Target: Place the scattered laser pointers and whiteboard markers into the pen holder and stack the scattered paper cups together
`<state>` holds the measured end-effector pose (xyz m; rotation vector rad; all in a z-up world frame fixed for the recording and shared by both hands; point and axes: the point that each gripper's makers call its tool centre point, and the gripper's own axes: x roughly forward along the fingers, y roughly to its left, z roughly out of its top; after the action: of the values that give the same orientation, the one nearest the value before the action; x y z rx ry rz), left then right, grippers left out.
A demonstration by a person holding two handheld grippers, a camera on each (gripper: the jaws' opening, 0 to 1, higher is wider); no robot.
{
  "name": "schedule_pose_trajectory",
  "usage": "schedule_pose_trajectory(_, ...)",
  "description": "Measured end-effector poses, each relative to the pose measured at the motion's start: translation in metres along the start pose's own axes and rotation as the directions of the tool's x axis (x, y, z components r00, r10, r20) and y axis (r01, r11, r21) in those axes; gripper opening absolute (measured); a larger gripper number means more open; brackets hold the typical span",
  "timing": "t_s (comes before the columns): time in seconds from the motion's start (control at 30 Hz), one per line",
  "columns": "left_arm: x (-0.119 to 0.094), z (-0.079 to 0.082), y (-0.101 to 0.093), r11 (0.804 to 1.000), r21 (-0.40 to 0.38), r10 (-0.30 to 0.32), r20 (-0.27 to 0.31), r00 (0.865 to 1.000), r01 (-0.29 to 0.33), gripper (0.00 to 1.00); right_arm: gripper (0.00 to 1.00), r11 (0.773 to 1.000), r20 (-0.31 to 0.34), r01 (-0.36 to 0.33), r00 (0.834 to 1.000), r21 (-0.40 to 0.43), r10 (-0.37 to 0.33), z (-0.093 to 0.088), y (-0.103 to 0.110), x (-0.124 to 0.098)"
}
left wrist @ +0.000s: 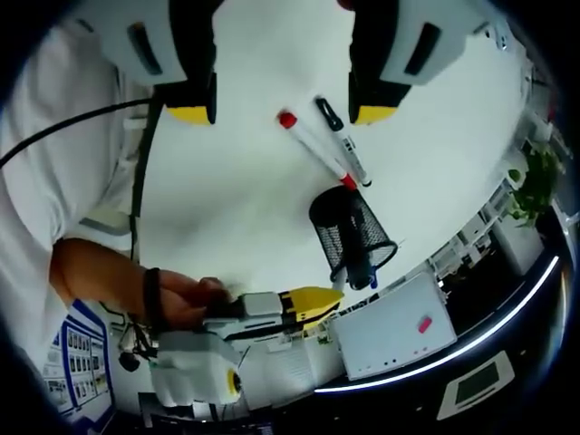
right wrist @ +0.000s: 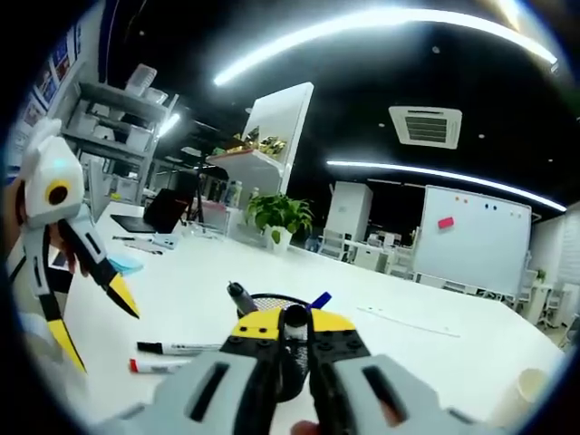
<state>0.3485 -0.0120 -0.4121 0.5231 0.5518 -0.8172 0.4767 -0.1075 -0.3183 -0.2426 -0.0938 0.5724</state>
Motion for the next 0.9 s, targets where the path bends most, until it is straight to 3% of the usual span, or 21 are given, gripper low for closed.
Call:
schedule_pose_trajectory(0.47, 0.0007, -0.0011, 0.0002, 1.000, -0.002, 0.000, -0.002, 1.000, 0.000, 0.59, 0.12, 1.000, -0.002, 0.002, 1.000, -0.005, -0.002, -0.0014, -0.0016, 0.0005)
schedule_pose_trajectory(0.9, 0.0028, -0.0007, 0.0018, 1.000, 0.001, -0.004, -0.003, 1.000, 0.004, 0.59, 0.36, 0.999, -0.020, -0.031, 0.999, 0.021, 0.031, -0.0061, -0.0005, -0.0038)
